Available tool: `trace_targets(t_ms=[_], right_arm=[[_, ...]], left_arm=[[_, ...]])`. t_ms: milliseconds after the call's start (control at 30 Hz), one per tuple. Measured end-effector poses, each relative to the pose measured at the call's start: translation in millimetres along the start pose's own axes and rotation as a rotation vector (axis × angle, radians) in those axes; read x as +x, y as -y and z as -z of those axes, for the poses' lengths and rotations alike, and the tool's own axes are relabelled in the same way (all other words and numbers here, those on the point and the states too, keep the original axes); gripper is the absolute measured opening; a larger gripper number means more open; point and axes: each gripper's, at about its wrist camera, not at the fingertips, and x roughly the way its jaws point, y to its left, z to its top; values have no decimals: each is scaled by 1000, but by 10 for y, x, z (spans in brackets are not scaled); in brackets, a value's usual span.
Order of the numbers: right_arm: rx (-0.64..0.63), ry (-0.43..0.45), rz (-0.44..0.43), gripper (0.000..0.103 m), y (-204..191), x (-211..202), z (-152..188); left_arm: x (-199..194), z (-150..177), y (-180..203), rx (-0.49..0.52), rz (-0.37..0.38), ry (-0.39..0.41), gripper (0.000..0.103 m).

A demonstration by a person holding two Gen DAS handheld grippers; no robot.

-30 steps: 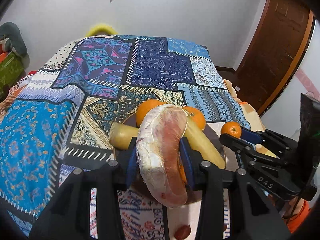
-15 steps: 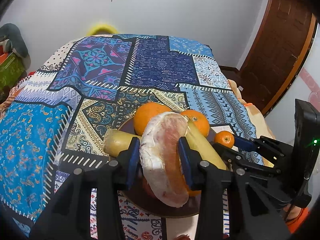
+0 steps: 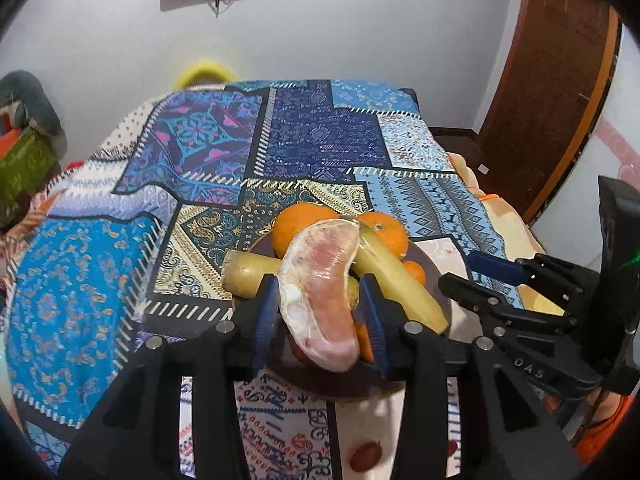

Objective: Organize fruits
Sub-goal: 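Open both tools and withdraw them from the plate, then grasp a red date with the left tool while the right tool grasps another red date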

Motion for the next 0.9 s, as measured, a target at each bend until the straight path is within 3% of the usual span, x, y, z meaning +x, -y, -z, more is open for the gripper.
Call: trace_targets(t_ms=[333,567,767,900], right_arm=[[-12,51,-5,37,-178,-522,92],[-22,70,-10,38,-338,-849,220],[-44,68,10,49,-464,-1031,415],[-61,29,16,49,-554,-999,580]], left_arm=[[-570,158,66,6,-19,48,44],[-947,355,106,5,-44,81,55],[-1061,584,92,-5,-45,49,58],[-1064,786,77,-11,-38,1,58]])
